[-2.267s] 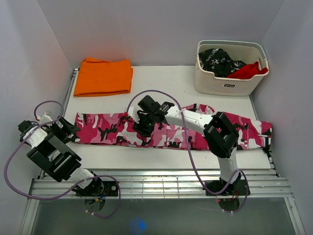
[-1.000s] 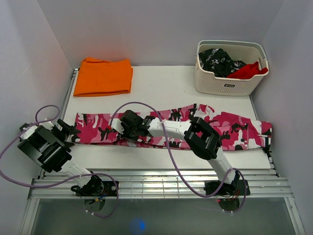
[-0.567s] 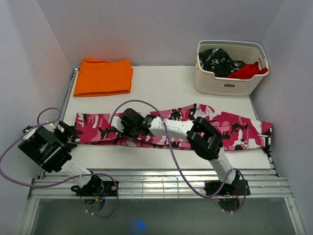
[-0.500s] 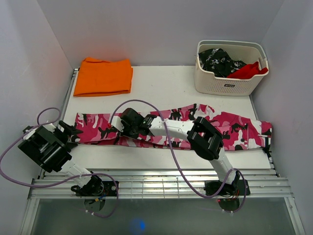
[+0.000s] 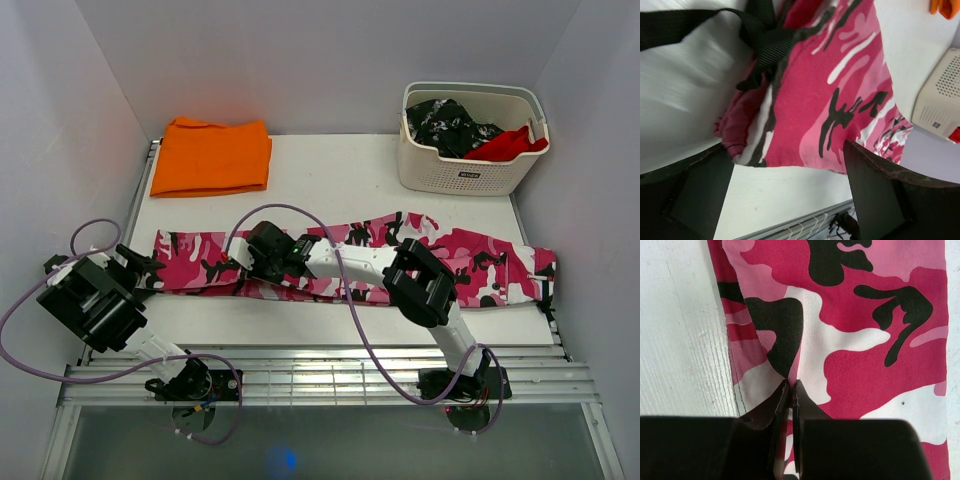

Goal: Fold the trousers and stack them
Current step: Fold the trousers

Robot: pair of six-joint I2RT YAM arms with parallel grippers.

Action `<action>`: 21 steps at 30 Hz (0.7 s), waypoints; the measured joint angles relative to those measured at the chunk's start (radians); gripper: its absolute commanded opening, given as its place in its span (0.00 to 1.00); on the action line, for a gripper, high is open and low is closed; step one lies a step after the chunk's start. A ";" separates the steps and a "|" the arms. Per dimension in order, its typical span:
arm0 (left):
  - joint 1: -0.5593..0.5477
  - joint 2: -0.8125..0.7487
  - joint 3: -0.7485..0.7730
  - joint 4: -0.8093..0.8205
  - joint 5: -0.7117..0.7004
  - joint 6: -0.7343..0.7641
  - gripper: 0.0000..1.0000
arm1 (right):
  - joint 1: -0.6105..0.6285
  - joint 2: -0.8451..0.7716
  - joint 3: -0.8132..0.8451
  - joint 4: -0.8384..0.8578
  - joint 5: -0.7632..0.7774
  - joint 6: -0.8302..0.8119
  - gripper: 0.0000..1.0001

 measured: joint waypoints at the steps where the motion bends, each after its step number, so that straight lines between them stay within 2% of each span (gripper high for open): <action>1: 0.000 0.000 0.000 0.008 -0.018 -0.008 0.98 | 0.000 0.000 -0.005 0.004 0.000 0.000 0.08; 7: 0.000 0.002 0.000 0.044 -0.118 -0.033 0.98 | 0.000 -0.002 -0.067 0.027 0.000 0.000 0.08; 12: 0.000 0.002 0.003 0.056 -0.137 -0.046 0.98 | 0.001 -0.002 -0.097 0.027 -0.017 0.001 0.10; 13: 0.000 0.002 0.004 0.056 -0.137 -0.045 0.98 | 0.001 -0.002 -0.097 0.027 -0.024 0.003 0.18; 14: 0.000 0.002 0.006 0.055 -0.137 -0.040 0.98 | 0.001 -0.002 -0.094 0.024 -0.032 0.004 0.38; 16: 0.000 0.002 0.016 0.048 -0.134 -0.019 0.98 | 0.002 0.000 -0.082 0.000 -0.051 0.016 0.56; 17: 0.000 0.002 0.025 0.042 -0.131 -0.002 0.98 | 0.002 0.000 -0.071 -0.011 -0.061 0.017 0.70; 19: -0.008 0.002 0.042 0.031 -0.134 0.025 0.96 | 0.001 0.000 -0.052 -0.022 -0.080 0.023 0.75; 21: -0.021 0.002 0.060 0.023 -0.145 0.061 0.90 | 0.002 -0.003 -0.033 -0.029 -0.099 0.027 0.75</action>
